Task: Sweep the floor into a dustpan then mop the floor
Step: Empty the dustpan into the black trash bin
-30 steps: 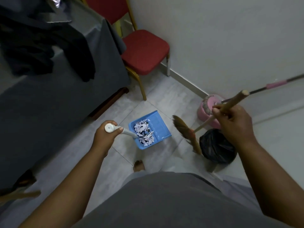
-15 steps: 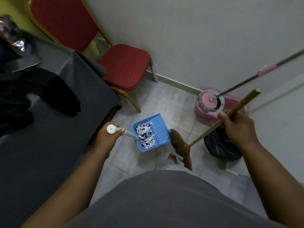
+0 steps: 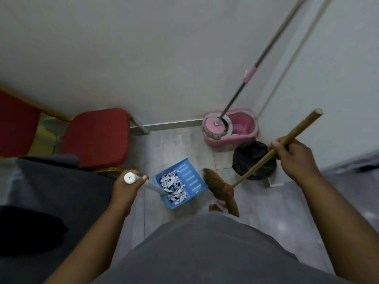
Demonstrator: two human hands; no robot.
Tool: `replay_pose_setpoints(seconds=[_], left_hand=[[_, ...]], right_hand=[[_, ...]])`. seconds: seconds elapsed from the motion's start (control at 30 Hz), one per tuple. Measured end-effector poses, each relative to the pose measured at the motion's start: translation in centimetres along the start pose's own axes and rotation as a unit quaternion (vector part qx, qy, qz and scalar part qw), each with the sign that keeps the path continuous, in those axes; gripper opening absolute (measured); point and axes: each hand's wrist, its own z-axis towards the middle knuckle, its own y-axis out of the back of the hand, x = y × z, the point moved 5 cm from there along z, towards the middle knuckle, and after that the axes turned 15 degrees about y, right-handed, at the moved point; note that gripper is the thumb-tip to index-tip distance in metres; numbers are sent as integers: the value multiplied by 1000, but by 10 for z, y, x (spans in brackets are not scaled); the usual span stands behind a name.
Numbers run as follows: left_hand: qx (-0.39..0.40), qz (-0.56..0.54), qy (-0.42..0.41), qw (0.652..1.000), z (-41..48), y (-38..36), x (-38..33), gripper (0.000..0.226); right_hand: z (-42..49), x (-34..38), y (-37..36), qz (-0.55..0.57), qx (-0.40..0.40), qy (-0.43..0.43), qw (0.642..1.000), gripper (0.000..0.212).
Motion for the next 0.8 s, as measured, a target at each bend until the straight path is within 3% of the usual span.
replay_pose_setpoints(seconds=[0.33, 0.57, 0.8], left_hand=[[110, 55, -65, 990, 41, -30, -58, 26], [160, 19, -109, 981, 29, -65, -95, 27], [191, 25, -171, 966, 2, -115, -127, 32]], right_hand=[[-150, 6, 24, 34, -210, -128, 969, 16], [-209, 18, 27, 11, -250, -153, 956, 14], [-213, -8, 43, 19, -253, -165, 953, 15]])
